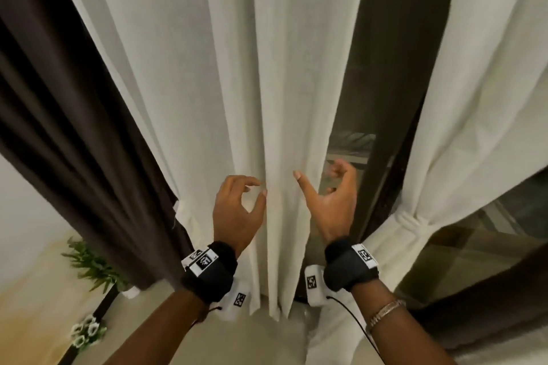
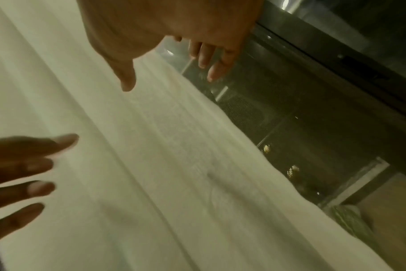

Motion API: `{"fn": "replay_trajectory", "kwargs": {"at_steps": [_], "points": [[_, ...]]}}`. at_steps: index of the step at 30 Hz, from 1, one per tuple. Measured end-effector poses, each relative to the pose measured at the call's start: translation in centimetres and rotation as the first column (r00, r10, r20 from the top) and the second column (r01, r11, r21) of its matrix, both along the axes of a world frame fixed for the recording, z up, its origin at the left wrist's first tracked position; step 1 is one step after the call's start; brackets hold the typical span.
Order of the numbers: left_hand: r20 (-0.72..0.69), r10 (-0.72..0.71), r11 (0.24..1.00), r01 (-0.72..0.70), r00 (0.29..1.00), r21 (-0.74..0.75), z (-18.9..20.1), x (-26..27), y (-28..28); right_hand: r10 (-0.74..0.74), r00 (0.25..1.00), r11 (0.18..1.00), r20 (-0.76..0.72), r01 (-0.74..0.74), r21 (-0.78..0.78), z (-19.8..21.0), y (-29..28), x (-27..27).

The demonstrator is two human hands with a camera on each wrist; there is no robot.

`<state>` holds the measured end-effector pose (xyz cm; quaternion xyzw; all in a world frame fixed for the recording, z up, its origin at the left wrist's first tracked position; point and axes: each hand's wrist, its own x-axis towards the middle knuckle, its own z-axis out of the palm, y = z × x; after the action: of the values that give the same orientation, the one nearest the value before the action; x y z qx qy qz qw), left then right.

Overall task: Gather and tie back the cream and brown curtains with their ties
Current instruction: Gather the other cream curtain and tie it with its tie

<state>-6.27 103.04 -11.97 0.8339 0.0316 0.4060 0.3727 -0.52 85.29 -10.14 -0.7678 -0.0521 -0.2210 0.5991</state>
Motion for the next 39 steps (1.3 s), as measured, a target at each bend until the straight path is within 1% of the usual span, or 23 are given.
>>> {"fn": "replay_trajectory", "kwargs": {"at_steps": [2, 4, 8, 12, 13, 15, 17, 18, 19, 21, 22, 24, 25, 26, 27, 28, 29, 31, 33, 35, 36, 37, 39], "points": [[0.062, 0.035, 0.998, -0.032, 0.997, -0.050, 1.9, 0.4, 0.7, -0.144, 0.989, 0.986, 0.039, 0.140, 0.086, 2.2, 1.4, 1.0], [0.114, 0.028, 0.994, -0.016, 0.993, -0.106, 3.6, 1.4, 1.0, -0.204, 0.978, 0.972, 0.053, 0.196, 0.133, 3.6, 2.4, 2.2], [0.061, -0.059, 0.991, 0.066, 0.996, -0.120, 5.7, 3.9, 0.2, -0.022, 0.999, 0.999, -0.046, 0.023, 0.026, 5.5, 3.4, 3.1], [0.010, -0.091, 0.994, 0.091, 0.996, -0.055, 5.4, 6.3, 0.4, 0.015, 0.999, 0.993, -0.038, -0.010, 0.117, 6.0, 3.6, 2.1], [0.021, -0.102, 0.995, 0.102, 0.995, -0.021, 5.2, 6.3, 0.2, 0.058, 0.997, 0.985, -0.045, -0.050, 0.165, 6.0, 3.6, 1.5], [0.027, -0.142, 0.984, 0.138, 0.990, 0.117, 4.9, 5.1, -1.1, 0.226, 0.974, 0.949, -0.021, -0.216, 0.229, 6.0, 3.9, 0.9], [-0.013, -0.277, 0.927, 0.271, 0.961, 0.257, 4.8, 3.8, -2.5, 0.347, 0.938, 0.925, 0.002, -0.343, 0.166, 6.0, 4.4, 1.0], [-0.034, -0.328, 0.904, 0.325, 0.944, 0.279, 4.7, 3.4, -2.8, 0.369, 0.930, 0.923, -0.005, -0.365, 0.122, 6.0, 4.6, 1.5], [-0.027, -0.332, 0.899, 0.325, 0.943, 0.294, 4.6, 3.2, -2.6, 0.370, 0.929, 0.926, -0.016, -0.367, 0.091, 6.2, 4.8, 1.9], [0.091, -0.222, 0.931, 0.184, 0.971, 0.314, 4.7, 2.9, -1.2, 0.351, 0.935, 0.935, -0.040, -0.349, 0.059, 6.3, 4.9, 3.0], [0.162, -0.135, 0.956, 0.086, 0.978, 0.282, 4.7, 2.8, -0.5, 0.339, 0.939, 0.940, -0.050, -0.337, 0.052, 6.6, 4.8, 3.3], [0.217, 0.065, 0.993, -0.085, 0.974, 0.085, 5.1, 2.8, 0.9, 0.308, 0.949, 0.950, -0.070, -0.303, 0.073, 6.8, 4.8, 3.7], [0.188, 0.150, 0.988, -0.144, 0.971, -0.045, 5.3, 3.2, 1.5, 0.293, 0.954, 0.954, -0.070, -0.287, 0.082, 7.0, 4.9, 3.7], [0.128, 0.187, 0.973, -0.167, 0.974, -0.157, 5.5, 3.9, 2.0, 0.285, 0.956, 0.957, -0.077, -0.278, 0.086, 7.0, 5.0, 3.7], [0.076, 0.163, 0.962, -0.141, 0.984, -0.232, 5.7, 4.5, 2.5, 0.288, 0.954, 0.955, -0.087, -0.280, 0.094, 7.0, 5.3, 3.6], [0.053, 0.095, 0.963, -0.078, 0.994, -0.259, 5.9, 5.1, 2.8, 0.304, 0.948, 0.950, -0.093, -0.295, 0.101, 7.1, 5.7, 3.4], [0.057, 0.024, 0.974, -0.011, 0.998, -0.227, 6.1, 5.4, 2.9, 0.341, 0.936, 0.937, -0.093, -0.330, 0.113, 7.2, 6.1, 3.0], [0.072, -0.070, 0.995, 0.075, 0.995, -0.067, 6.0, 5.2, 2.3, 0.407, 0.910, 0.911, -0.078, -0.399, 0.103, 7.3, 7.0, 2.1], [0.024, -0.192, 0.980, 0.190, 0.981, 0.051, 5.6, 4.6, 1.8, 0.391, 0.919, 0.921, -0.053, -0.390, 0.016, 7.2, 8.3, 1.5], [0.001, -0.317, 0.944, 0.315, 0.949, 0.093, 4.9, 4.2, 2.1, 0.314, 0.948, 0.949, -0.050, -0.316, -0.025, 7.0, 9.3, 1.9], [0.044, -0.316, 0.946, 0.312, 0.948, 0.085, 4.7, 3.8, 2.6, 0.275, 0.959, 0.960, -0.064, -0.277, -0.027, 7.0, 9.5, 2.2], [0.112, -0.260, 0.965, 0.254, 0.959, 0.072, 4.6, 3.3, 3.3, 0.241, 0.967, 0.969, -0.085, -0.244, -0.030, 7.1, 9.5, 2.4], [0.254, -0.048, 0.999, 0.052, 0.966, -0.009, 5.0, 2.4, 5.6, 0.181, 0.977, 0.982, -0.109, -0.186, -0.042, 6.9, 9.3, 2.6]]}}
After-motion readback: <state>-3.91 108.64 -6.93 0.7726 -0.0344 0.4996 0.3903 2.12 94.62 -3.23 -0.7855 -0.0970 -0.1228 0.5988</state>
